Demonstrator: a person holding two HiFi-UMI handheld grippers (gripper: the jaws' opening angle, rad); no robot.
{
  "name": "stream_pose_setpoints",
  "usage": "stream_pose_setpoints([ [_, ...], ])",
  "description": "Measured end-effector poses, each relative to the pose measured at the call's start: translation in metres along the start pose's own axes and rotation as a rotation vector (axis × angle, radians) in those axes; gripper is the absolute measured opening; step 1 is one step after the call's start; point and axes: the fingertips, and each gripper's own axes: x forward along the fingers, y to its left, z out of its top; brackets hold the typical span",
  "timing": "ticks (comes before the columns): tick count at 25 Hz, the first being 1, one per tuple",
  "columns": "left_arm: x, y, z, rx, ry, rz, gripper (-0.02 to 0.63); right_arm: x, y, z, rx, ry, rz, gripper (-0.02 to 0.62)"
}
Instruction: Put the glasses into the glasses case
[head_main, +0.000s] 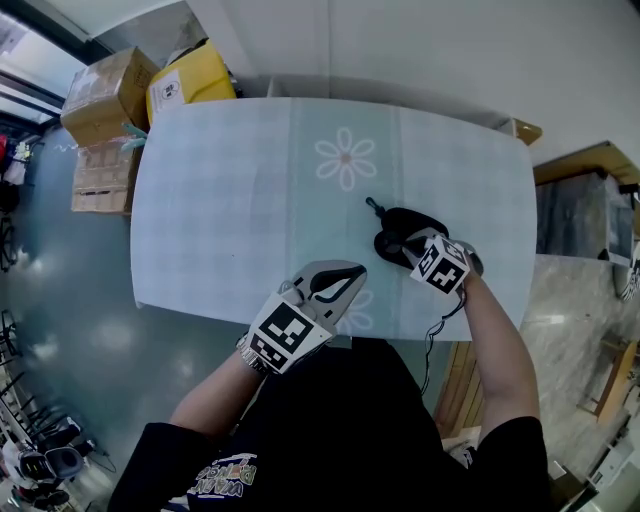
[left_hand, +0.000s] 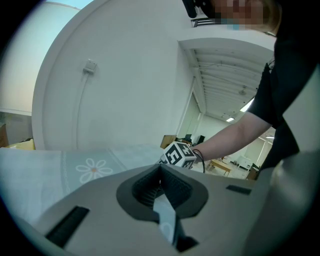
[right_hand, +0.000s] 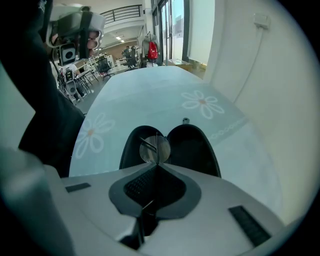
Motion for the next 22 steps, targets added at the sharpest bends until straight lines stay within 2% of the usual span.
stream_pose_setpoints([
  [10,0.007,0.0,0.002,0.003,0.005,0.004,0.028,0.005,0.0,-0.002,-0.009,0.029,0.027,0.028],
  [15,0.013,-0.003,0.006,0.008,0.007,0.01,0.028,0.002,-0.001,-0.003,-0.019,0.015,0.031,0.034],
  [17,0.016,-0.004,0.007,0.01,0.009,0.013,0.028,0.001,-0.002,-0.003,-0.016,0.004,0.029,0.065],
  [22,0.024,-0.01,0.01,0.015,0.014,0.02,0.028,-0.007,-0.005,-0.001,-0.022,-0.035,0.019,0.074],
])
